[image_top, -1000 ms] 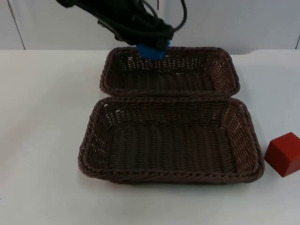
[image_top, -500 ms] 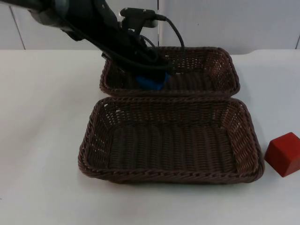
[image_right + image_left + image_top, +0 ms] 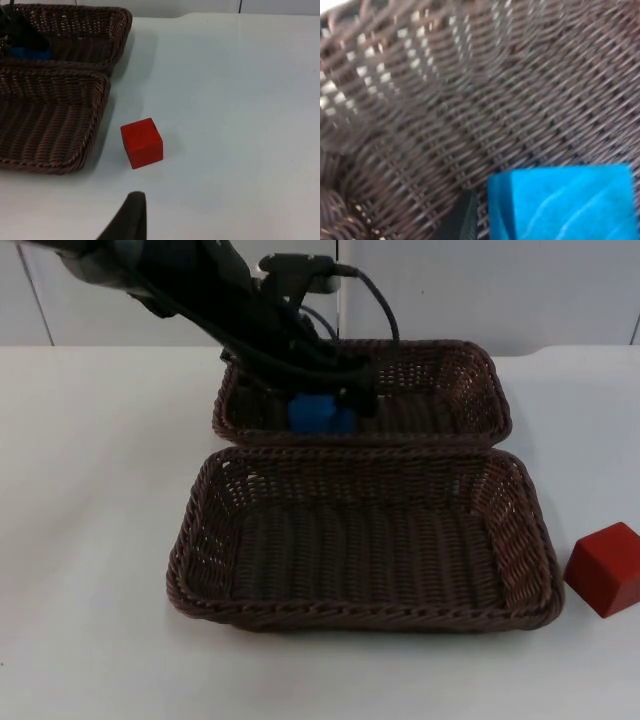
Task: Pick up one cube with the left hand and place it into the upper basket. Pick up one cube with the right hand and place it into the lower basket.
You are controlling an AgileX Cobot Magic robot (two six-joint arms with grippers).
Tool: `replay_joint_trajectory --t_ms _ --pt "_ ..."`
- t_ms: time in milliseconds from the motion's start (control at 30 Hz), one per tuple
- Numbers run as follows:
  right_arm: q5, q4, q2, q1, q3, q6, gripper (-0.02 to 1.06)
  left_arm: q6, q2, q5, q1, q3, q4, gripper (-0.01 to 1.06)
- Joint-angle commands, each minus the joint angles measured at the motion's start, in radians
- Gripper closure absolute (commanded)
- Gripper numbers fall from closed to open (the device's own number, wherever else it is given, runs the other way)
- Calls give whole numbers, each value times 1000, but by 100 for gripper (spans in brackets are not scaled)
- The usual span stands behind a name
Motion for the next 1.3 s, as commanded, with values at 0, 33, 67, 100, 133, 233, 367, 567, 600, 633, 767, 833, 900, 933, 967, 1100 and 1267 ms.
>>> replay_joint_trajectory --t_ms 0,33,67,100,133,233,367,567,600,633,767,833,900,933,967,1100,1267 --pt "-7 -2 -2 -6 6 3 -1 3 -66 13 -5 -6 -14 7" --pt "-7 -2 -2 -6 6 3 -1 3 -66 13 -5 -6 -14 7" --pt "-7 -2 -2 -6 6 3 -1 3 -81 17 -2 -6 -14 7" --pt "-7 -2 -2 -6 6 3 -1 3 -103 33 -2 -6 -11 7" --pt "-7 -2 -2 -6 6 3 -1 3 -139 60 -2 -6 3 7" --pt "-7 -2 -2 -6 6 3 -1 3 -185 97 -2 -6 22 7" --pt "-7 -2 -2 -6 6 3 -1 1 -254 145 -2 -6 35 7" --pt "-7 -2 -2 -6 6 3 -1 -118 -363 167 -2 -4 119 7" --pt "-7 -2 -2 -6 6 3 -1 -149 -384 171 -2 -4 140 7" --pt "-7 -2 -2 -6 6 3 -1 -177 -399 182 -2 -4 172 7" --pt "-7 -2 -2 -6 6 3 -1 -280 -456 224 -2 -2 291 7" --pt "-7 -2 -2 -6 6 3 -1 -341 -490 236 -2 11 353 7" --pt "-7 -2 -2 -6 6 3 -1 -358 -506 234 -2 25 372 7" --pt "-7 -2 -2 -6 6 3 -1 -376 -528 221 -2 49 392 7" --pt "-7 -2 -2 -6 6 3 -1 -398 -565 195 -2 99 411 7" --pt "-7 -2 -2 -6 6 3 -1 -400 -643 152 -2 200 412 7" --pt "-7 -2 -2 -6 6 3 -1 -413 -755 98 -2 331 414 7"
